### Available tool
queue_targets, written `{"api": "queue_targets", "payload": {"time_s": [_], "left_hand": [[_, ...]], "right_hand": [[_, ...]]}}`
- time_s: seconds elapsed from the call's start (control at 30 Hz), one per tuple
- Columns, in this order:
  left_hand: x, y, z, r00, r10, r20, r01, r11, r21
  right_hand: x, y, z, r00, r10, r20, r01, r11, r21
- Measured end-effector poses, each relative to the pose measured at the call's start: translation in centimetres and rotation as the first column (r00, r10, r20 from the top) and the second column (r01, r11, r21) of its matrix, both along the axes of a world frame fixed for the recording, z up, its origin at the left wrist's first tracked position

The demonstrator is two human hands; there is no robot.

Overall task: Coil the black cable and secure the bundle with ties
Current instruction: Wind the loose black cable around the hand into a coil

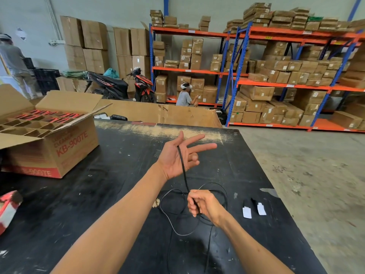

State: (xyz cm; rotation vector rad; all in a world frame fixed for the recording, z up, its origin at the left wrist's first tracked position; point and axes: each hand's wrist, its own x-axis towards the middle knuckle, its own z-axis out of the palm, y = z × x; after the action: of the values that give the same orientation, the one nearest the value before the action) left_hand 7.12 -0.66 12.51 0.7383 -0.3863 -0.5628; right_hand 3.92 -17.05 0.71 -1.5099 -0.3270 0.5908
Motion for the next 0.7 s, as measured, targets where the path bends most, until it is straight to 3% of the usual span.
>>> {"api": "queue_targets", "payload": {"time_s": [0.23,0.4,0.57,0.7], "left_hand": [[0.0,1.4,3.8,0.997,-0.074,0.035,0.077,0.993,-0.089],[-1.2,2.0,5.6,0.980,-0.166,0.109,0.154,0.981,0.115],[-4.1,2.7,2.0,0.913,-0.407,-0.037,0.391,0.844,0.366],[-4.6,5.1,-2.0,0.953,-0.218,-0.210,0.303,0.708,0.638]], "right_hand": [[-0.5,-0.6,-1.3,0.987,-0.162,-0.005,0.160,0.981,-0.113],[0.3,-1.0,-0.6,0.939,-0.344,0.002,0.337,0.917,-0.213],[3.7,-0.9,3.2,0.861,-0.482,0.162,0.505,0.846,-0.172],[6.0,-1.1,9.6,0.830,-0.490,0.265,0.540,0.825,-0.165]]}}
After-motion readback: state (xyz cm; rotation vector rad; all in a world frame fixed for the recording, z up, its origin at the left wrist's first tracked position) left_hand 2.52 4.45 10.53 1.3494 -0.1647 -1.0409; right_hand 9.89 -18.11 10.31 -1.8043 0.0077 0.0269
